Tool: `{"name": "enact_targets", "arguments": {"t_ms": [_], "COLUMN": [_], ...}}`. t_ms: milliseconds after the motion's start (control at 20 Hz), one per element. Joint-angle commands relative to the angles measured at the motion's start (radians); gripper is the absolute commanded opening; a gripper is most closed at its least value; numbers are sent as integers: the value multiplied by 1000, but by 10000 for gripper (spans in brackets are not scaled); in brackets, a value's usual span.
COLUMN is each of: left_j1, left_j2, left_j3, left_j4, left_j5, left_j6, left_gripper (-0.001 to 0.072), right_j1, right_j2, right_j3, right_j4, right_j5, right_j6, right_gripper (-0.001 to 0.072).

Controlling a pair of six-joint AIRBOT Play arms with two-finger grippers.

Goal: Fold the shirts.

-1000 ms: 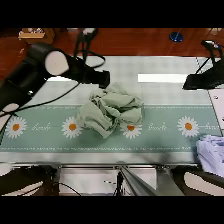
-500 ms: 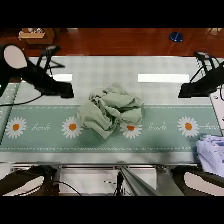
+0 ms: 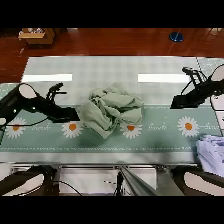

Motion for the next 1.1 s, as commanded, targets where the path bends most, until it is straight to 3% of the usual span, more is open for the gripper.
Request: {"name": "enact_targets", "arguments": {"t_ms": [0,100,400,450,500,550,600,800,1050], "left_j1": [5,5,5,5,5,5,5,31,99], "left_j2": [-29,-76,-217,-238,-255,-269,-271,-254,-158], "left_j3": [-76,-76,-75,-75,-75,-75,-75,-73,-73], "left_j4": [-71,-149,-291,-325,-354,-369,-364,-360,-360], "left_j5": [89,96,205,220,223,222,218,161,104], "left_j6": [54,107,124,124,124,124,125,180,230], "left_gripper": [684,685,676,525,236,52,22,21,21], "right_j1": [0,0,0,0,0,0,0,0,2], "right_j2": [-1,-1,-1,-1,-1,-1,-1,-1,-1], "right_j3": [-12,-12,-12,-12,-12,-12,-12,-20,-209], "right_j4": [35,53,94,108,119,135,152,208,549], "right_j5": [-27,-29,-19,-13,-10,2,10,3,-108], "right_j6": [-15,-14,-12,-11,-11,-11,-11,-14,-119], "right_gripper": [554,554,554,554,554,554,554,554,554]}}
